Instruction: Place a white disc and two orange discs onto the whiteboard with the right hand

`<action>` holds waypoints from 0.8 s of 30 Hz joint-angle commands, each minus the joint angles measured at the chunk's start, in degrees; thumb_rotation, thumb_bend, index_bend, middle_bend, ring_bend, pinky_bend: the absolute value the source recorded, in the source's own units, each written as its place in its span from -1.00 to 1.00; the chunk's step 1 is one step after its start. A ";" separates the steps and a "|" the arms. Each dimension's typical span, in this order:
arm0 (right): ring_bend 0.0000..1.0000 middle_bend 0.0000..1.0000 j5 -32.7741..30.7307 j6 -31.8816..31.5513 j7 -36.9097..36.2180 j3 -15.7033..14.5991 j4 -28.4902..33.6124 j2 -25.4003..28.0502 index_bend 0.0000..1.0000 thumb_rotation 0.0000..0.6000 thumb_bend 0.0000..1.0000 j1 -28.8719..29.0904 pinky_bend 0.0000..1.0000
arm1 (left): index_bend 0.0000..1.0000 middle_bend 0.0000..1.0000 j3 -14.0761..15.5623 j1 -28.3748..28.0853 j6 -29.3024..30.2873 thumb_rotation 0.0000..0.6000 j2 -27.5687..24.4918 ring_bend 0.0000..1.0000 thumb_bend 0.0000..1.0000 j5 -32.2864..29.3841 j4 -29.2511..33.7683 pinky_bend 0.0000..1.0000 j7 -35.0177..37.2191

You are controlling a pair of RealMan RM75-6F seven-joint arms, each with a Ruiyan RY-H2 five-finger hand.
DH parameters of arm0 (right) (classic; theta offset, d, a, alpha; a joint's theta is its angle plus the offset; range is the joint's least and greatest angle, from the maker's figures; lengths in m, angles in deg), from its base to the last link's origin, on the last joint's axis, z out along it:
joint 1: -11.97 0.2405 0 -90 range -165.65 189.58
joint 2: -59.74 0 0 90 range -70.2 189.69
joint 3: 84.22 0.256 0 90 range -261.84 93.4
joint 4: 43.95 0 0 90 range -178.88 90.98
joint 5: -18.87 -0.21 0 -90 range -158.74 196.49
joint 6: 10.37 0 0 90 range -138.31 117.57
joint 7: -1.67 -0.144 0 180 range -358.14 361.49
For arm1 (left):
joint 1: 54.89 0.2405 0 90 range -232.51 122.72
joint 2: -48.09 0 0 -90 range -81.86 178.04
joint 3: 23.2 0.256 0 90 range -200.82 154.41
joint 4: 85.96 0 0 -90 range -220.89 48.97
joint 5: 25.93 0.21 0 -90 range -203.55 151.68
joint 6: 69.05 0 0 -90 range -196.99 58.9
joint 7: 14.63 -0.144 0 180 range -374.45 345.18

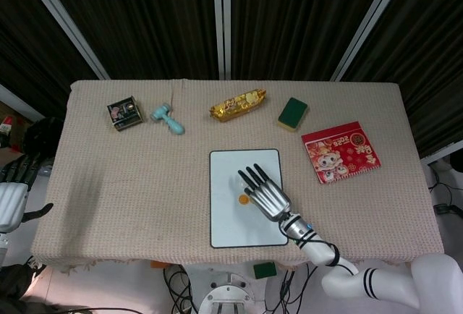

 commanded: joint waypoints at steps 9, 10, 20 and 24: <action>-1.00 -1.00 -0.34 -0.02 -0.33 -0.32 -0.48 -0.64 0.09 1.00 -0.27 0.55 -1.00 | -0.79 -0.92 0.02 0.05 -0.01 1.00 0.05 -1.00 -0.74 -0.02 -0.39 -0.80 0.46; -1.00 -1.00 -0.33 -0.05 -0.33 -0.37 -0.46 -0.65 0.09 1.00 -0.27 0.58 -1.00 | -0.79 -0.92 0.02 0.06 0.00 1.00 0.04 -1.00 -0.74 -0.02 -0.41 -0.80 0.49; -1.00 -1.00 -0.45 -0.45 -0.08 -0.84 -0.08 -0.60 0.05 1.00 -0.28 0.67 -1.00 | -0.79 -0.91 0.02 0.08 0.13 1.00 0.01 -1.00 -0.74 0.11 -0.48 -0.80 0.65; -1.00 -1.00 -0.63 -0.39 -0.02 -0.91 -0.04 -0.54 -0.03 1.00 -0.28 0.80 -1.00 | -0.79 -0.92 0.00 0.10 0.09 1.00 -0.03 -1.00 -0.74 0.02 -0.44 -0.80 0.62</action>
